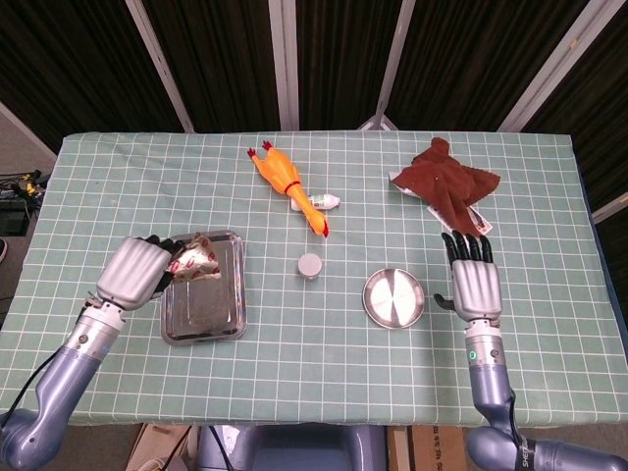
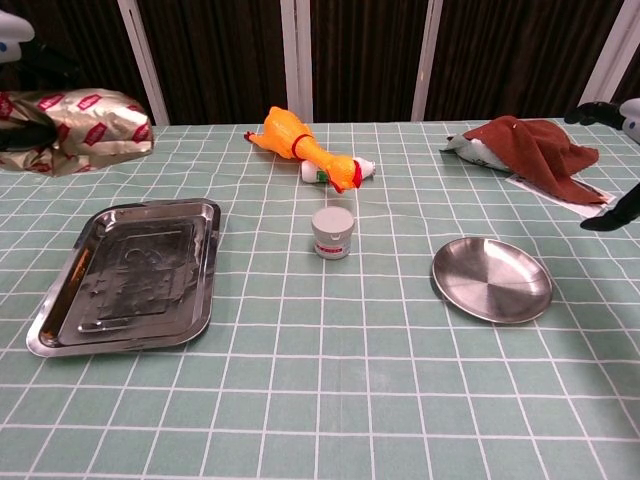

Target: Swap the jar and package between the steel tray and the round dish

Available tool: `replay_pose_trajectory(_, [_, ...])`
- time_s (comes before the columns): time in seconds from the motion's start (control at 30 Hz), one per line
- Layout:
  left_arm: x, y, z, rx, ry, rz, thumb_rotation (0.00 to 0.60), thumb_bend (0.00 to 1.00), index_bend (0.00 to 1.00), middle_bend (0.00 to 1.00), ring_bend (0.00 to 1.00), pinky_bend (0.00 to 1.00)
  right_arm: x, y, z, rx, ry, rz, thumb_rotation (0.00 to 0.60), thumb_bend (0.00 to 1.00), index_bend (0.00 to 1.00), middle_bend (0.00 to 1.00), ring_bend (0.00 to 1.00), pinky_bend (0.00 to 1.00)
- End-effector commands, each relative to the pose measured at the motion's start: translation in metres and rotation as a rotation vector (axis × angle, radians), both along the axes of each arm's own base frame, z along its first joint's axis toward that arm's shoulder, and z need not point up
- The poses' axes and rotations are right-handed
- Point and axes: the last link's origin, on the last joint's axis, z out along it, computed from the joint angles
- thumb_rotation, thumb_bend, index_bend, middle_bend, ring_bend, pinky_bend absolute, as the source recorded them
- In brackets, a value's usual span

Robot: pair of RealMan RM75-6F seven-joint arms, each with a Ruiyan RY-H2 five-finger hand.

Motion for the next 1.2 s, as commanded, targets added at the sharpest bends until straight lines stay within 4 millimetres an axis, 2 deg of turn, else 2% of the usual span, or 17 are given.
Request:
replay_pose_trajectory(0.03, [-0.032, -0.002, -0.006, 0.015, 0.020, 0.034, 0.600, 0.63, 0.40, 0.50, 0.46, 0.63, -0.001, 0.000, 0.001, 0.000, -0.003, -0.003, 0.600, 0.16, 0.12, 0.12, 0.09, 0.00])
replay_pose_trajectory(0.17, [-0.051, 0.006, -0.019, 0.023, -0.007, 0.032, 0.600, 0.63, 0.40, 0.50, 0.46, 0.63, -0.003, -0.001, 0.002, 0.005, 0.003, -0.001, 0.600, 0.16, 0.12, 0.12, 0.09, 0.00])
replay_pose_trajectory(0.37, [-0.067, 0.010, -0.040, 0.003, 0.022, 0.029, 0.600, 0.60, 0.40, 0.47, 0.41, 0.61, 0.000, -0.001, -0.002, 0.063, -0.045, 0.025, 0.600, 0.16, 0.12, 0.12, 0.09, 0.00])
replay_pose_trajectory(0.47, [-0.074, 0.012, -0.051, -0.001, 0.044, 0.031, 0.600, 0.55, 0.39, 0.44, 0.37, 0.60, 0.005, -0.003, -0.005, 0.085, -0.049, 0.051, 0.600, 0.16, 0.12, 0.11, 0.09, 0.00])
replay_pose_trajectory(0.7, [-0.086, 0.015, -0.073, -0.029, 0.063, 0.070, 0.600, 0.44, 0.39, 0.41, 0.34, 0.56, 0.012, -0.006, -0.013, 0.098, -0.051, 0.073, 0.600, 0.16, 0.12, 0.12, 0.09, 0.00])
replay_pose_trajectory(0.87, [-0.083, 0.019, -0.082, -0.044, 0.009, 0.092, 0.600, 0.32, 0.37, 0.33, 0.26, 0.44, 0.010, -0.006, -0.012, 0.091, -0.052, 0.060, 0.600, 0.16, 0.12, 0.11, 0.09, 0.00])
replay_pose_trajectory(1.0, [-0.077, 0.021, -0.086, -0.067, -0.017, 0.092, 0.600, 0.29, 0.36, 0.30, 0.22, 0.38, 0.008, -0.006, -0.011, 0.088, -0.051, 0.053, 0.600, 0.16, 0.12, 0.12, 0.09, 0.00])
replay_pose_trajectory(1.13, [-0.072, 0.020, -0.089, -0.083, -0.020, 0.080, 0.600, 0.18, 0.33, 0.22, 0.10, 0.24, 0.005, -0.006, -0.009, 0.085, -0.050, 0.043, 0.600, 0.16, 0.12, 0.11, 0.09, 0.00])
replay_pose_trajectory(1.2, [-0.069, 0.019, -0.088, -0.083, -0.039, 0.076, 0.600, 0.16, 0.32, 0.18, 0.06, 0.19, 0.004, -0.006, -0.009, 0.084, -0.049, 0.040, 0.600, 0.16, 0.12, 0.11, 0.09, 0.00])
